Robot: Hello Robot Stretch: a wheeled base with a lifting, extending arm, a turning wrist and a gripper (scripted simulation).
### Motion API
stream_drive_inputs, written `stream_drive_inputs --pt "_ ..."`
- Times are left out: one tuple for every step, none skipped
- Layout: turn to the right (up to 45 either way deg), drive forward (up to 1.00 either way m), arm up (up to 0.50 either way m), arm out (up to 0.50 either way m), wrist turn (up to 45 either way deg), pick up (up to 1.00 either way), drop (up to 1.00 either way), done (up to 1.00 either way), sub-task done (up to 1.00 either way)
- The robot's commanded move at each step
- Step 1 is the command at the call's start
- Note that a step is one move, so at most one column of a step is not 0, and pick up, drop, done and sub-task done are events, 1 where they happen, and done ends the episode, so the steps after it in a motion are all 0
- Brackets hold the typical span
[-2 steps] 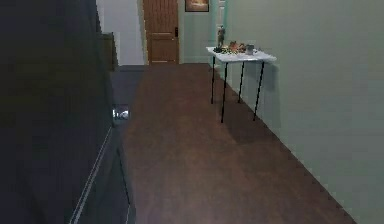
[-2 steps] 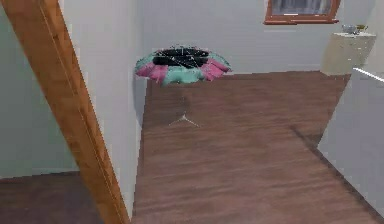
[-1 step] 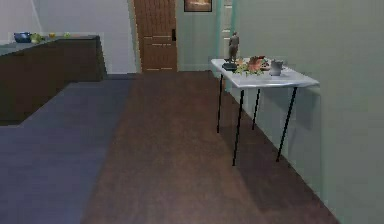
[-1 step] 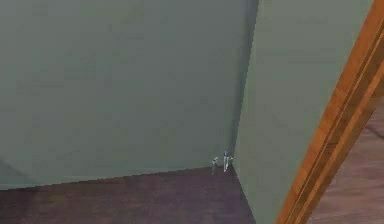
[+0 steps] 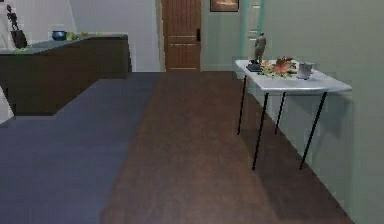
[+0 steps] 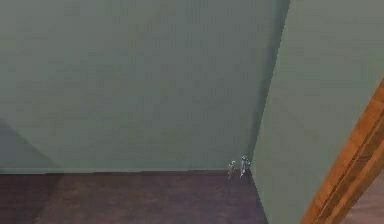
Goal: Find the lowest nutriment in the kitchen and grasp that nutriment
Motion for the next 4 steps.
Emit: stream_drive_inputs --pt "0.0 0.40 0.00 0.00 0.0 0.00 0.00 0.00 0.00" --pt "-15.0 0.00 0.00 0.00 0.0 0.00 0.00 0.00 0.00" --pt "0.0 1.00 0.00 0.00 0.0 0.00 0.00 0.00 0.00" --pt "0.0 1.00 0.00 0.00 0.0 0.00 0.00 0.00 0.00"
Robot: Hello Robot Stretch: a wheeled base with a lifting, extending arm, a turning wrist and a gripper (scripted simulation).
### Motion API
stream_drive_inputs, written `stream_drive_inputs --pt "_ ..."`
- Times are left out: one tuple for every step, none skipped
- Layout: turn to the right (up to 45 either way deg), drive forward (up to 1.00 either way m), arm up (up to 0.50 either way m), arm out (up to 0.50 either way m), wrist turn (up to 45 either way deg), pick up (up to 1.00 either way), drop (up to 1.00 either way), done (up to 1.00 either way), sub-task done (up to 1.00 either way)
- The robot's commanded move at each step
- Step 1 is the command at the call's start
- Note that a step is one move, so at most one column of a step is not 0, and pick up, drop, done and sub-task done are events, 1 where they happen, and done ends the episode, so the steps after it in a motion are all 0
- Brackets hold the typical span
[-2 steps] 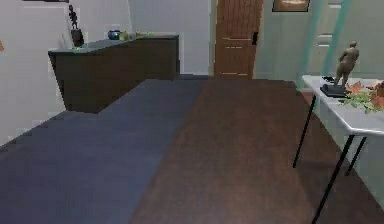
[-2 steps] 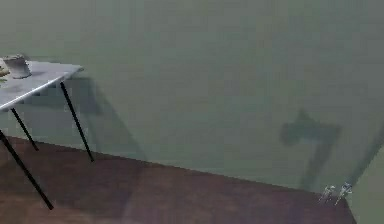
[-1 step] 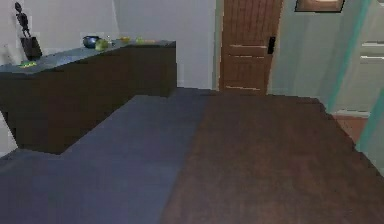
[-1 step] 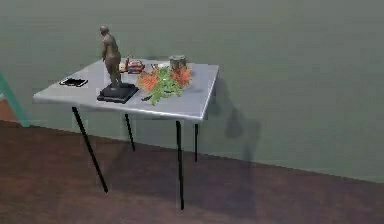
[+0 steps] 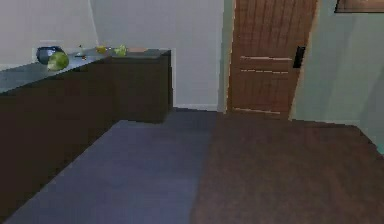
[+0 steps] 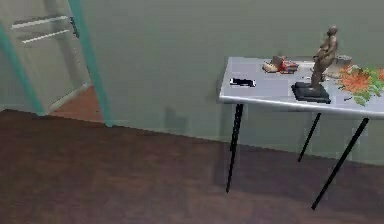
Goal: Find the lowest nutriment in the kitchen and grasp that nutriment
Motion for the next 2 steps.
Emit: stream_drive_inputs --pt "0.0 1.00 0.00 0.00 0.0 0.00 0.00 0.00 0.00" --pt "0.0 1.00 0.00 0.00 0.0 0.00 0.00 0.00 0.00"
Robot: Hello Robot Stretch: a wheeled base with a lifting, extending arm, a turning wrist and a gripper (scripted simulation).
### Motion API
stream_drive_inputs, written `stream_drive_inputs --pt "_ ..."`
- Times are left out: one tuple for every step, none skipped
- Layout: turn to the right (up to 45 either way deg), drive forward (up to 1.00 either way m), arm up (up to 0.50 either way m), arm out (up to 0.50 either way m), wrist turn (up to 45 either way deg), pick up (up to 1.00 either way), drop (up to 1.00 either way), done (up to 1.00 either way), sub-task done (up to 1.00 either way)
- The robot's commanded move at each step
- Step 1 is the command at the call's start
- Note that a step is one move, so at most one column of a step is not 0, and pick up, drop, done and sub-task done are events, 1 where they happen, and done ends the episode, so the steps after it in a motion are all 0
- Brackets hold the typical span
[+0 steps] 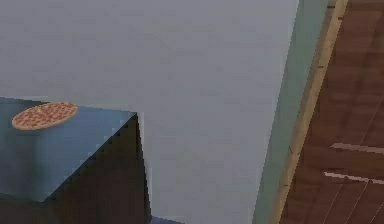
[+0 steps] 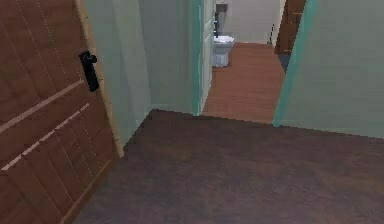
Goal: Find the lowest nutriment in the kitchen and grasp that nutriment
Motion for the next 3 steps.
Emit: stream_drive_inputs --pt "-6.0 0.00 0.00 0.00 0.0 0.00 0.00 0.00 0.00" --pt "0.0 0.30 0.00 0.00 0.0 0.00 0.00 0.00 0.00" --pt "45.0 0.00 0.00 0.00 0.0 0.00 0.00 0.00 0.00"
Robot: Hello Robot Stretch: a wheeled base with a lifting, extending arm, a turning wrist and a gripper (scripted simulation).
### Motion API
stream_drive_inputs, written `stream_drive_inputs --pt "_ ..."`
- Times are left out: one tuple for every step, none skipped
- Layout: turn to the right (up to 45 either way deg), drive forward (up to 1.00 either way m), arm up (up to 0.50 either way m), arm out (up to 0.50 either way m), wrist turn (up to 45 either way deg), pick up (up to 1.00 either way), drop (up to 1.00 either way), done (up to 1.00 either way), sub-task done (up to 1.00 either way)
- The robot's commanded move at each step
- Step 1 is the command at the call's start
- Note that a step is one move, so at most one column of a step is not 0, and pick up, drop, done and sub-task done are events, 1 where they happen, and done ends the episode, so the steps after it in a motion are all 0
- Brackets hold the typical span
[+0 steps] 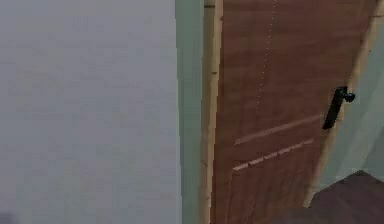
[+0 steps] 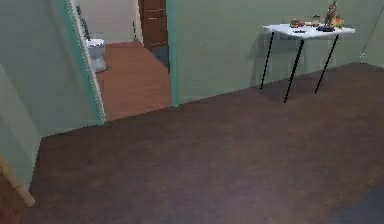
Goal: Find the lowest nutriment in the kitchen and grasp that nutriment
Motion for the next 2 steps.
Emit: stream_drive_inputs --pt "45.0 0.00 0.00 0.00 0.0 0.00 0.00 0.00 0.00" --pt "45.0 0.00 0.00 0.00 0.0 0.00 0.00 0.00 0.00"
